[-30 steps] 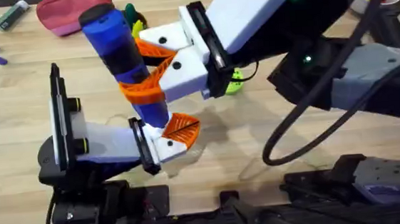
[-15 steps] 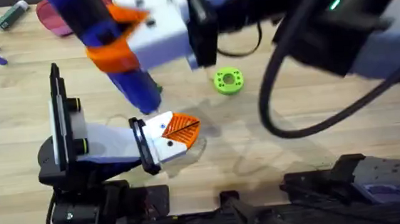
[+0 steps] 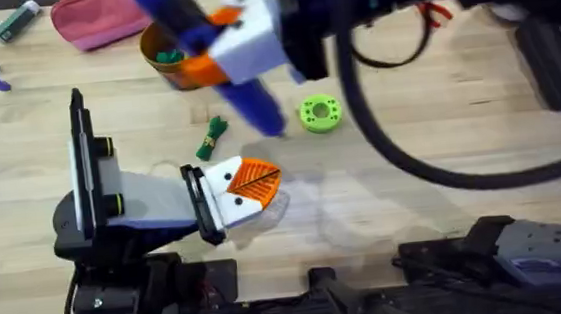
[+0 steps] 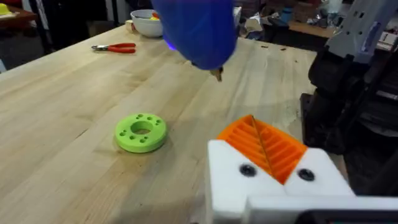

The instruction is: Pick up the gripper from the table and insert it into the empty holder that is missing its gripper. Then pick up a screw, insert it into the mounting hole, and use the screwdriver to tighten it. Finally, clean up the table by picking up the vegetable and placing it into the bucket.

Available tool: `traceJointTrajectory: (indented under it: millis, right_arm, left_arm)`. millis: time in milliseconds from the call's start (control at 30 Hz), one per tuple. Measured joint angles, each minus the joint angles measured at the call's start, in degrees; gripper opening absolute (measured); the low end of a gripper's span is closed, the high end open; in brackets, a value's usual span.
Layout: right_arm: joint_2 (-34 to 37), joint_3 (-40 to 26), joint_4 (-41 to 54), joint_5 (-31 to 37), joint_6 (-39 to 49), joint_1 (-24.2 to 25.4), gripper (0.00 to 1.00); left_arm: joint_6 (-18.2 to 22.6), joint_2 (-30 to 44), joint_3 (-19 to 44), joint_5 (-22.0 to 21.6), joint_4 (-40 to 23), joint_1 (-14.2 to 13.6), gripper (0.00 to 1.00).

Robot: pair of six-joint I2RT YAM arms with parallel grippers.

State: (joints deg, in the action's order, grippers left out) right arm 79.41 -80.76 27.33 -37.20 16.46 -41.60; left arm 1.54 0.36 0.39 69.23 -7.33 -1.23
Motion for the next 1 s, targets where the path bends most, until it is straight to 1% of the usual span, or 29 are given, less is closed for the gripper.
traceJointTrajectory:
  millis: [100, 200, 300, 367, 500, 600, 833, 1000]
  right_arm:
    - [0.01, -5.01, 12.52, 11.12, 6.08, 0.75, 0.026]
    - [-0.13, -9.0, 19.22, 20.61, 10.23, 2.54, 0.026]
    - [-0.31, -10.37, 24.52, 28.26, 14.09, 5.21, 0.026]
    - [-0.27, -10.44, 29.78, 31.82, 17.52, 7.49, 0.026]
    - [0.55, -10.44, 37.61, 35.31, 24.02, 11.44, 0.026]
    - [2.33, -10.44, 41.44, 37.26, 27.57, 14.62, 0.026]
    - [11.42, -10.44, 41.84, 40.67, 30.61, 23.14, 0.026]
    - [20.73, -10.44, 41.47, 41.4, 32.21, 26.93, 0.026]
  left_arm:
    - [0.0, 0.0, 0.01, 0.0, 0.0, 0.0, 0.018]
    - [0.0, 0.0, -0.01, 0.0, 0.0, 0.0, 0.018]
    - [0.0, 0.0, 0.0, 0.0, 0.0, 0.0, 0.018]
    - [0.0, 0.0, -0.01, 0.0, 0.0, 0.0, 0.018]
    - [0.0, 0.0, -0.01, 0.0, 0.0, 0.0, 0.018]
    - [0.0, 0.0, 0.01, 0.0, 0.0, 0.0, 0.018]
    - [0.0, 0.0, -0.01, 0.0, 0.0, 0.0, 0.018]
    - [0.0, 0.0, -0.01, 0.0, 0.0, 0.0, 0.018]
